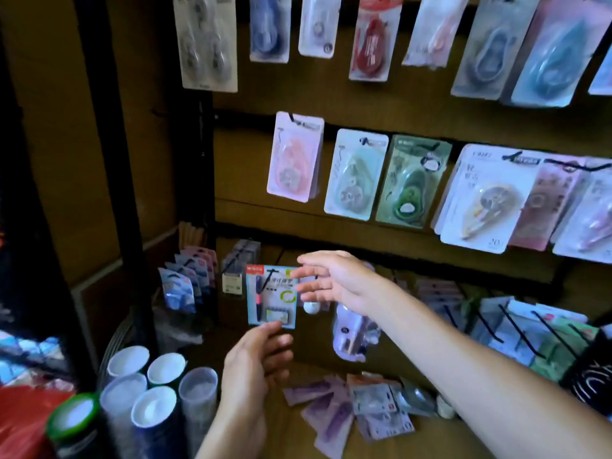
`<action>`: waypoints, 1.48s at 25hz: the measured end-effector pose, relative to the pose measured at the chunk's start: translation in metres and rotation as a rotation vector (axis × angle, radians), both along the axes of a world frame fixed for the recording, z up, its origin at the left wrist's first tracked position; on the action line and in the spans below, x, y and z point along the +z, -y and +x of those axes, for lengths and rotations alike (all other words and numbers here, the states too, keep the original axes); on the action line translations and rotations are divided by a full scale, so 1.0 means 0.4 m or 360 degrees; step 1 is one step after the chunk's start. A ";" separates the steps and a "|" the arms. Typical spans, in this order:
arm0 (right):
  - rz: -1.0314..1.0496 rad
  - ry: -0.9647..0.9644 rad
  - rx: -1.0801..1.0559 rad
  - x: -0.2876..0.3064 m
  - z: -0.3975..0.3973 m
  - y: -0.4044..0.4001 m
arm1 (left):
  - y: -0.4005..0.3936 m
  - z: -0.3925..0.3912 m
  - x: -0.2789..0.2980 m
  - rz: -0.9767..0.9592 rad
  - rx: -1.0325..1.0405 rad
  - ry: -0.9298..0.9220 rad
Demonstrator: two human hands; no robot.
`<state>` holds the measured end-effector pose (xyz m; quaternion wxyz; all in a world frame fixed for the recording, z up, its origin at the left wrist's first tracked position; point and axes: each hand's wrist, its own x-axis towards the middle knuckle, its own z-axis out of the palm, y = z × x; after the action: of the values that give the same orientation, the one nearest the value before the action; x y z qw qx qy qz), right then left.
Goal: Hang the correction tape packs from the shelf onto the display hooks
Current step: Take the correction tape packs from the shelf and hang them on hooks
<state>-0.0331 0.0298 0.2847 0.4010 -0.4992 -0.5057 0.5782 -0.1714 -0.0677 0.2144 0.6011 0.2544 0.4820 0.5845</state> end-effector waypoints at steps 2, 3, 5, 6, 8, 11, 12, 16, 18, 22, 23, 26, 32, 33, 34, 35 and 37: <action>-0.0121 0.0185 0.0064 -0.135 0.083 0.061 | -0.003 0.009 -0.048 0.0052 0.0038 -0.0146; -0.0201 0.0291 0.0045 -0.213 0.129 0.086 | -0.006 0.019 -0.082 0.0060 0.0042 -0.0235; -0.0382 0.0466 -0.0075 -0.370 0.221 0.111 | -0.016 0.050 -0.159 0.0040 -0.0003 -0.0411; -0.0479 0.0525 -0.0172 -0.447 0.264 0.113 | -0.022 0.068 -0.204 0.0007 -0.0042 -0.0500; -0.0618 0.0605 -0.0381 -0.577 0.334 0.113 | -0.031 0.094 -0.278 -0.0074 -0.0115 -0.0614; -0.0812 0.0726 -0.0583 -0.753 0.412 0.104 | -0.063 0.139 -0.394 -0.0251 -0.0207 -0.0695; -0.0887 0.0734 -0.0609 -0.814 0.435 0.096 | -0.082 0.159 -0.434 -0.0317 -0.0235 -0.0724; -0.1000 0.0739 -0.0704 -0.989 0.492 0.016 | -0.178 0.230 -0.589 -0.0519 -0.0270 -0.0737; -0.0958 0.0703 -0.0791 -1.054 0.512 -0.040 | -0.219 0.261 -0.648 -0.0569 -0.0290 -0.0728; -0.1183 0.0520 -0.0813 -1.190 0.465 -0.117 | -0.263 0.290 -0.736 -0.0681 -0.0313 -0.0675; -0.1183 0.0464 -0.0815 -1.219 0.435 -0.134 | -0.266 0.291 -0.753 -0.0711 -0.0317 -0.0664; -0.0874 0.0696 -0.0932 -1.277 0.341 -0.174 | -0.259 0.285 -0.789 -0.0751 -0.0320 -0.0639; -0.0768 0.0047 -0.1225 -1.303 0.208 -0.200 | -0.257 0.234 -0.819 -0.0747 -0.0195 -0.0650; -0.0846 -0.0134 -0.1202 -1.294 0.198 -0.191 | -0.259 0.225 -0.828 -0.0768 -0.0134 -0.0661; -0.0955 -0.0261 -0.1165 -1.283 0.189 -0.175 | -0.260 0.217 -0.839 -0.0815 -0.0051 -0.0684; -0.1053 -0.0354 -0.1089 -1.266 0.179 -0.154 | -0.259 0.211 -0.850 -0.0895 0.0044 -0.0698; -0.1158 -0.0612 -0.0848 -1.240 0.162 -0.102 | -0.250 0.204 -0.862 -0.1063 0.0143 -0.0581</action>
<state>0.0318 0.0705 -0.2115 0.4207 -0.6031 -0.0422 0.6764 -0.0897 0.0323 -0.1302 0.5289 0.1230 0.7557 0.3661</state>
